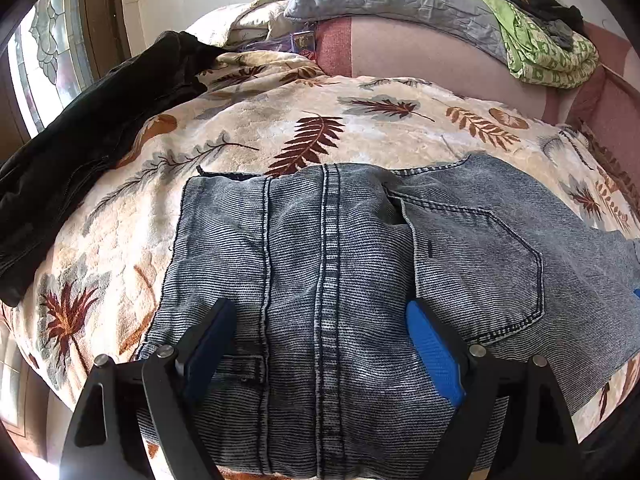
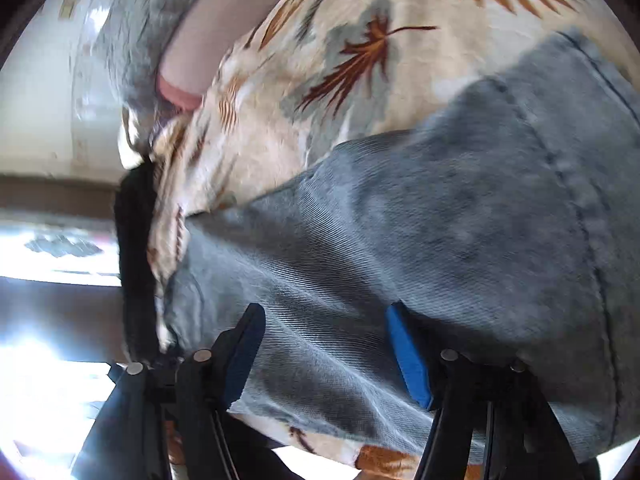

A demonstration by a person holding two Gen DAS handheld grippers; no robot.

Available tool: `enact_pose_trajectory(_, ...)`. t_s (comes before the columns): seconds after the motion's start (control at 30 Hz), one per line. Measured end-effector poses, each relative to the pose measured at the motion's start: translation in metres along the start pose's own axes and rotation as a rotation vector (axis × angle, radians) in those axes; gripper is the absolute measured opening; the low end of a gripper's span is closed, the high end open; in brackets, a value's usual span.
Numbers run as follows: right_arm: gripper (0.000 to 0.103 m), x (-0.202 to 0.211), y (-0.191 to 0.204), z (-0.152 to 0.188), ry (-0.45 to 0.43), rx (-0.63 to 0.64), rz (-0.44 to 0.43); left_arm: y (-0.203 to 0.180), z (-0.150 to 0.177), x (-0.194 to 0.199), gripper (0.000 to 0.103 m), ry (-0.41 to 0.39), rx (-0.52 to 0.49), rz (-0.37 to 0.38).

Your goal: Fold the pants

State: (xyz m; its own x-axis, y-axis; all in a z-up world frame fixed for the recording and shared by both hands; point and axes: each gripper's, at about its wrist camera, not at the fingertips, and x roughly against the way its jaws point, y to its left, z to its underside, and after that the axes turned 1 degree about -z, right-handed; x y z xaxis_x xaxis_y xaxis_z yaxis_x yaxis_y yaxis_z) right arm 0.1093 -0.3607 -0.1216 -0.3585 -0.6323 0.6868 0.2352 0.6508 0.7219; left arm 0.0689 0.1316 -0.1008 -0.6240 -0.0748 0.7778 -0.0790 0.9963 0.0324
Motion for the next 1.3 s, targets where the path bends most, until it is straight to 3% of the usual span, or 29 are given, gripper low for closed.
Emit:
enact_pose_trajectory(0.1, 0.071, 0.038, -0.004, 0.003, -0.091, 0.033, -0.064, 0.000, 0.000, 0.000, 0.088, 0.000, 0.007, -0.003)
enact_pose_trajectory(0.23, 0.071, 0.044, -0.006, -0.019, -0.105, 0.023, -0.114, -0.002, 0.000, -0.001, 0.088, -0.002, 0.011, -0.020)
enact_pose_trajectory(0.37, 0.071, 0.061, -0.003, -0.053, -0.200, 0.064, 0.119, -0.002, 0.002, 0.000, 0.088, -0.010, 0.006, -0.027)
enact_pose_trajectory(0.5, 0.071, 0.072, -0.008, -0.085, -0.162, 0.207, 0.423, -0.004, 0.005, 0.002, 0.089, -0.033, -0.030, -0.039)
enact_pose_trajectory(0.6, 0.070, 0.079, -0.035, -0.101, -0.117, 0.188, 0.416, -0.004, 0.005, 0.002, 0.092, -0.037, -0.036, -0.046)
enact_pose_trajectory(0.63, 0.067, 0.076, -0.043, -0.106, -0.081, 0.180, 0.391, -0.003, 0.004, 0.001, 0.092, -0.035, -0.034, -0.047)
enact_pose_trajectory(0.7, 0.052, 0.067, -0.057, -0.109, -0.010, 0.169, 0.327, -0.003, 0.004, 0.000, 0.094, -0.032, -0.030, -0.052)
enact_pose_trajectory(0.77, 0.051, 0.052, -0.061, -0.106, 0.052, 0.182, 0.307, -0.004, 0.004, -0.001, 0.094, -0.033, -0.030, -0.061)
enact_pose_trajectory(0.87, 0.051, 0.039, -0.062, -0.107, 0.071, 0.202, 0.320, -0.006, 0.004, -0.002, 0.095, -0.036, -0.034, -0.073)
enact_pose_trajectory(0.97, 0.025, 0.039, -0.055, -0.105, 0.079, 0.240, 0.368, -0.007, 0.004, -0.002, 0.095, -0.039, -0.037, -0.078)
enact_pose_trajectory(1.07, 0.012, 0.043, -0.033, -0.092, 0.041, 0.332, 0.451, -0.007, 0.004, -0.002, 0.096, -0.040, -0.037, -0.080)
enact_pose_trajectory(1.23, 0.010, 0.078, 0.019, -0.060, -0.167, 0.463, 0.544, -0.007, 0.005, -0.002, 0.096, -0.041, -0.035, -0.083)
enact_pose_trajectory(1.3, 0.010, 0.086, 0.025, -0.052, -0.209, 0.473, 0.580, -0.007, 0.004, -0.002, 0.096, -0.041, -0.036, -0.082)
